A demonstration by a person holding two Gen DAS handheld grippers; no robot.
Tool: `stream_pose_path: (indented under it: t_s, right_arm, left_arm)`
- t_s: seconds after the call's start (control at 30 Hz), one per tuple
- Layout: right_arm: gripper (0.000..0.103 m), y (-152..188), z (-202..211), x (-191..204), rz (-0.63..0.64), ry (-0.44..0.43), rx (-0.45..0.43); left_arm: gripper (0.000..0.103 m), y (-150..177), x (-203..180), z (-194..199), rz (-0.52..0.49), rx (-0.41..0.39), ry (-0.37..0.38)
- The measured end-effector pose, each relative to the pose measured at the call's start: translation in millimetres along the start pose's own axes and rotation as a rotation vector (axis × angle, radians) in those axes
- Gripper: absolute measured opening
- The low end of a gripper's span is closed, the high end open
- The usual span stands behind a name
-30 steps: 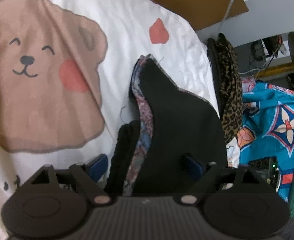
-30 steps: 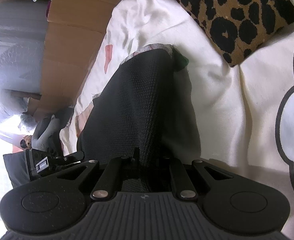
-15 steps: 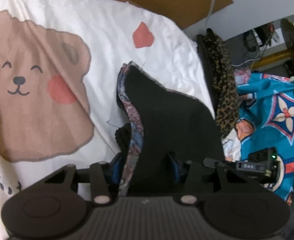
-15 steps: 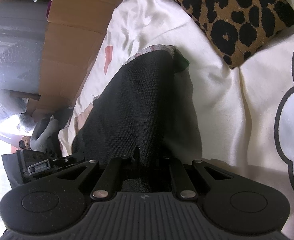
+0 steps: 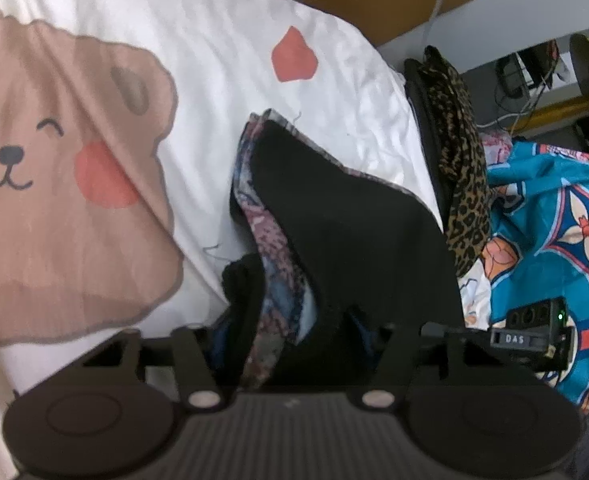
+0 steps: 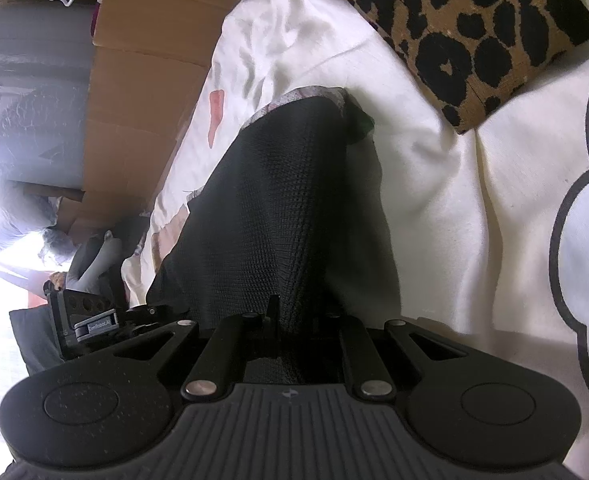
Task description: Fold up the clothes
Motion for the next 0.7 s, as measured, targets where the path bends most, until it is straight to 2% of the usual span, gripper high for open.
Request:
stream_pose_path:
  t_s: [0.13, 0.4, 0.47, 0.57, 0.63, 0.7]
  right_arm:
    - [0.007, 0.8, 0.8, 3.9, 0.007, -0.001, 0.001]
    - [0.007, 4.0, 13.2, 27.2, 0.088, 0.018, -0.022]
    - [0.007, 5.2, 14.3, 30.3, 0.090, 0.015, -0.021]
    - [0.011, 4.8, 13.8, 27.6, 0.077, 0.031, -0.021]
    - [0.011, 4.8, 13.2, 24.7, 0.077, 0.043, -0.024]
    - [0.011, 5.6, 11.2, 21.5, 0.077, 0.049, -0.025]
  left_arm:
    - [0.038, 3.0, -3.9, 6.8, -0.024, -0.010, -0.020]
    - [0.038, 3.9, -26.3, 11.9, -0.073, -0.001, -0.135]
    - [0.040, 3.9, -28.5, 10.1, -0.084, 0.008, -0.159]
    - [0.048, 2.8, -27.9, 5.3, -0.073, 0.017, -0.180]
    - [0.060, 2.4, -25.7, 1.8, -0.064, 0.018, -0.191]
    - [0.064, 2.4, -22.7, -1.1, -0.051, 0.017, -0.192]
Point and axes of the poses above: each gripper's, at about its wrist camera, not at the fingertips, and z roughly against the way its jaws point, x to its left, y to its underside, the point moved 3 cm from there along -z, roughly the way its jaws point, and after that the axes turned 3 degrees about -y, right-handed, at the moved point
